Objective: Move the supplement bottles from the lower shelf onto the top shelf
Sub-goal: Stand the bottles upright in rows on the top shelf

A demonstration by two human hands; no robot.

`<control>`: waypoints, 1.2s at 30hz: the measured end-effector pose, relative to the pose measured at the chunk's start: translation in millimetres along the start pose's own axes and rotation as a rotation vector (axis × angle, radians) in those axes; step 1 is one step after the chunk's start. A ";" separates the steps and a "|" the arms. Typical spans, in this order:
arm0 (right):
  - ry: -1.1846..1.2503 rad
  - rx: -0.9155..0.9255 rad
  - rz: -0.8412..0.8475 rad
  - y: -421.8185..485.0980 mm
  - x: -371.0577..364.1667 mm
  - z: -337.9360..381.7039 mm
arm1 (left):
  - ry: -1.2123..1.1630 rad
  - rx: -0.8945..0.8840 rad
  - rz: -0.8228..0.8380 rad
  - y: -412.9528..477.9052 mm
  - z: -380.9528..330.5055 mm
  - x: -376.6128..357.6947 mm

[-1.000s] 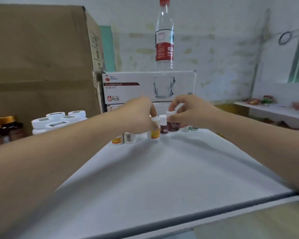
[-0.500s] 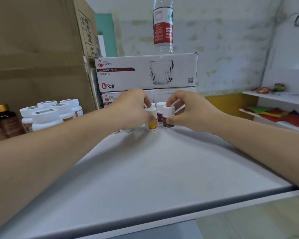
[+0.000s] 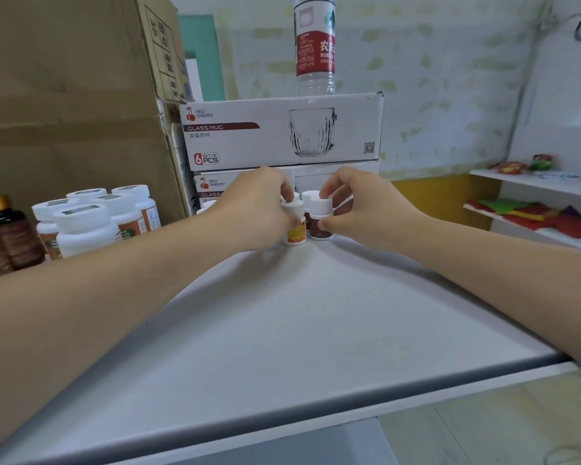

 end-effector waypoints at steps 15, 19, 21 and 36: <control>-0.006 -0.023 0.001 -3.3 0.5 1.2 | -0.011 -0.031 -0.022 -3.1 -2.7 4.5; -0.033 -0.019 0.016 -4.3 -0.1 0.9 | 0.021 -0.014 0.012 -3.7 -3.6 2.3; -0.045 -0.017 0.021 -4.5 -0.1 -0.2 | 0.025 -0.001 0.014 -5.0 -3.8 1.7; -0.105 0.287 0.213 -30.2 -25.8 60.8 | 0.186 -0.030 0.127 -30.9 13.4 78.5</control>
Point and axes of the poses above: each hand's wrist, its own y-axis towards the middle knuckle, its own x-axis out of the back of the hand, z = x × y, the point moved 10 cm from there along y, towards the middle knuckle, and after that the axes turned 4 degrees about x, right-handed, at the moved point
